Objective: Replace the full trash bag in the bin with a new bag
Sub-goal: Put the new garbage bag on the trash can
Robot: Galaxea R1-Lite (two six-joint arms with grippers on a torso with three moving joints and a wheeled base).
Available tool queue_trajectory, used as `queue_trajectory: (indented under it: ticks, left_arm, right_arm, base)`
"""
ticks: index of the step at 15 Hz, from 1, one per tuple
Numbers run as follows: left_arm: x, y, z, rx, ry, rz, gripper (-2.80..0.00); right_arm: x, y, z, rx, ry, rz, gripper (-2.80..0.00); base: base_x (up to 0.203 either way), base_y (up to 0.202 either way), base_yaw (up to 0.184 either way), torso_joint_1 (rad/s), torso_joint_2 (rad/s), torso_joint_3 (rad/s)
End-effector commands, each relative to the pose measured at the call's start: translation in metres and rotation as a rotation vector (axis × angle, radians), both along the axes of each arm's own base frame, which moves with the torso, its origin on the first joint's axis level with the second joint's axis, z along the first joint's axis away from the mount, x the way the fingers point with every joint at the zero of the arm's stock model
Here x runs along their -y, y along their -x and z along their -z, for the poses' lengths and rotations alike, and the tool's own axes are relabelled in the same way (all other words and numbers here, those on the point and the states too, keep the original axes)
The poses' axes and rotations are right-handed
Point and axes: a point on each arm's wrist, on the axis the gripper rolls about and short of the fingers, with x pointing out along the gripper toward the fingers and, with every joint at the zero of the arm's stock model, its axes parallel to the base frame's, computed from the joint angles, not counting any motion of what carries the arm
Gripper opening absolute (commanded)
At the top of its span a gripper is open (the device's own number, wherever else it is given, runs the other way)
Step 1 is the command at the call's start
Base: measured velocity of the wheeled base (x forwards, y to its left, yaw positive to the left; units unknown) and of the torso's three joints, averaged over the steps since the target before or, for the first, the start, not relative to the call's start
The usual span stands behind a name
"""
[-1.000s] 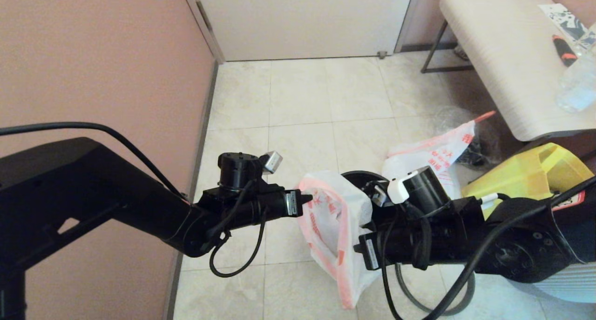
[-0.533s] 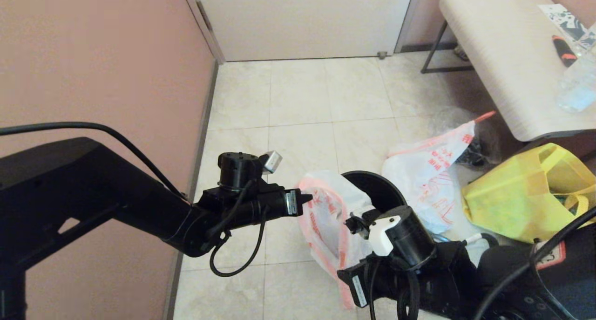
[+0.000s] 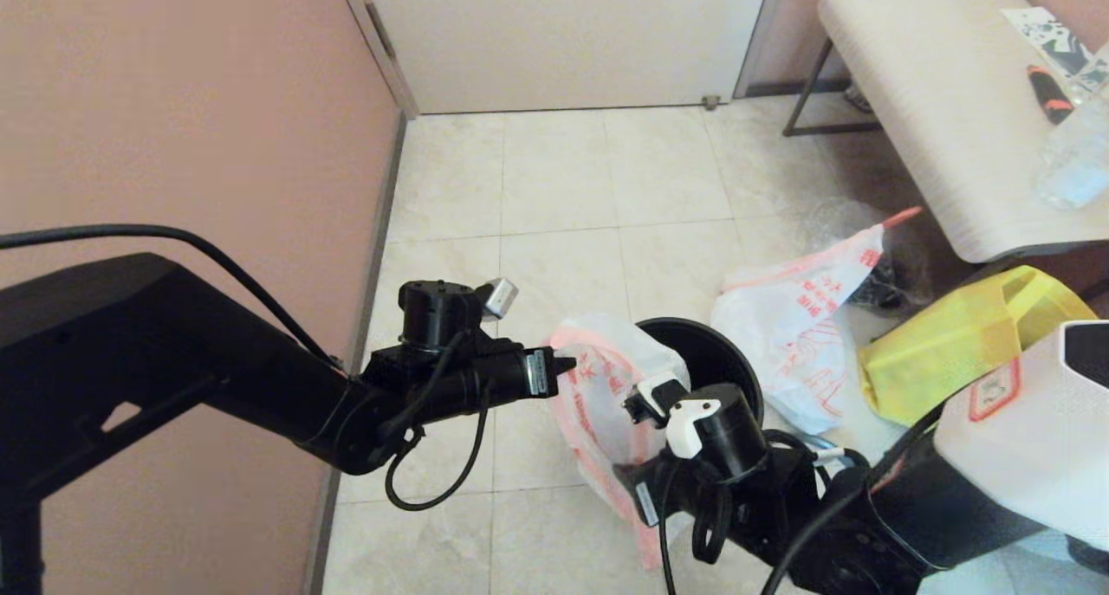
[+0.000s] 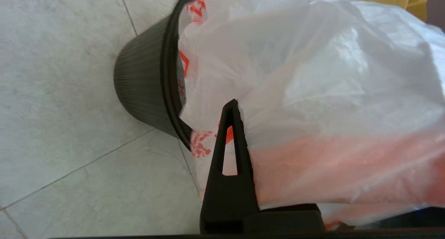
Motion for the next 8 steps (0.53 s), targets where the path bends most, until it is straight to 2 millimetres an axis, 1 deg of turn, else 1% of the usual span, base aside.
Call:
queue_trajectory:
  ticks: [1, 2, 4, 6, 8]
  left_arm:
    - [-0.002, 0.000, -0.003, 0.005, 0.013, 0.012, -2.80]
    - [-0.005, -0.001, -0.004, 0.005, 0.020, 0.015, -2.80]
    - [-0.010, -0.004, -0.007, 0.003, 0.035, -0.002, -2.80]
    - [-0.008, -0.008, -0.008, 0.007, 0.039, -0.003, -2.80]
    - [-0.006, -0.010, -0.010, -0.002, 0.034, -0.002, -2.80]
  right_arm:
    - [0.008, -0.013, 0.012, -0.001, 0.018, 0.039, -2.80]
    - [0.012, -0.010, 0.002, 0.016, 0.006, 0.047, -2.80]
    - [0.029, -0.005, -0.014, 0.037, -0.011, 0.078, -2.80]
    - [0.054, -0.016, -0.028, 0.066, -0.032, 0.156, -2.80]
    - [0.078, -0.033, -0.038, 0.098, -0.038, 0.223, -2.80]
  base:
    - [0.000, 0.000, 0.000, 0.000, 0.00, 0.000]
    - [0.000, 0.000, 0.000, 0.000, 0.00, 0.000]
    - [0.000, 0.000, 0.000, 0.000, 0.00, 0.000]
    - [0.000, 0.000, 0.000, 0.000, 0.00, 0.000]
    - [0.000, 0.000, 0.000, 0.000, 0.00, 0.000]
